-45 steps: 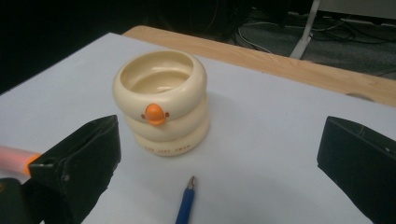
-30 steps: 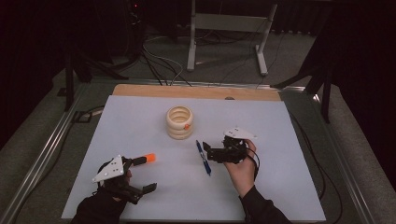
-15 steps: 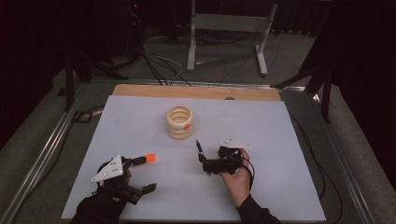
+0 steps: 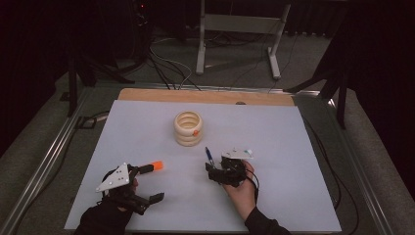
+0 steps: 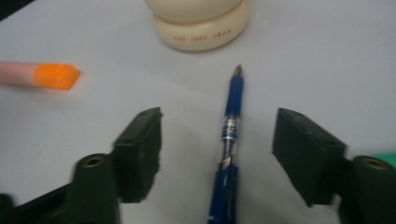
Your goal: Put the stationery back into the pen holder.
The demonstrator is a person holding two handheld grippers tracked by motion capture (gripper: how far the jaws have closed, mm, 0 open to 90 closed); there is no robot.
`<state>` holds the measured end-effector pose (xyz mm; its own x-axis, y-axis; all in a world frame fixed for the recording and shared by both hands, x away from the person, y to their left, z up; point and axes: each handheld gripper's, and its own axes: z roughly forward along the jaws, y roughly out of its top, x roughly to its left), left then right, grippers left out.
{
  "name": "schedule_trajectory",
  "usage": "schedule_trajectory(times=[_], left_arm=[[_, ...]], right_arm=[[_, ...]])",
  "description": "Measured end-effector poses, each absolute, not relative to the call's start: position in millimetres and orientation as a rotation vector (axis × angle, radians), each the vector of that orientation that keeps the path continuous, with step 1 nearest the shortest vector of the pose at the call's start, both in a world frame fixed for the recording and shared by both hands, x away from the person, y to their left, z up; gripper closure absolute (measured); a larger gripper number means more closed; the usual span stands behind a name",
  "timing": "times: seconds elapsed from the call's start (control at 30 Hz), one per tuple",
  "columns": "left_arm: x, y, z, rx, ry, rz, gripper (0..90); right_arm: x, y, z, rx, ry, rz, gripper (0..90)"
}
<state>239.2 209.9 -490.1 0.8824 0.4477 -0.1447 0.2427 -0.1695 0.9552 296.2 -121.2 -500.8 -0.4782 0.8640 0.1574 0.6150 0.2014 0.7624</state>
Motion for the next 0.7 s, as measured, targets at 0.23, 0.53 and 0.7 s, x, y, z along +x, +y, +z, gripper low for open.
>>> schedule_trajectory(times=[0.23, 0.53, 0.7], left_arm=[[239.3, 209.8, -490.1, 1.761, 0.525, 0.197, 0.1], [239.4, 209.4, -490.4, 1.763, 0.526, 0.196, 0.1], [239.7, 209.6, -490.6, 1.763, 0.528, 0.197, 0.1]], right_arm=[[297.4, -110.5, -509.2, 1.370, 2.196, 1.059, 51.1], [306.4, -104.1, -518.9, 1.369, 2.219, 0.946, 59.5], [312.5, -101.1, -521.4, 1.364, 2.223, 0.902, 66.1]])
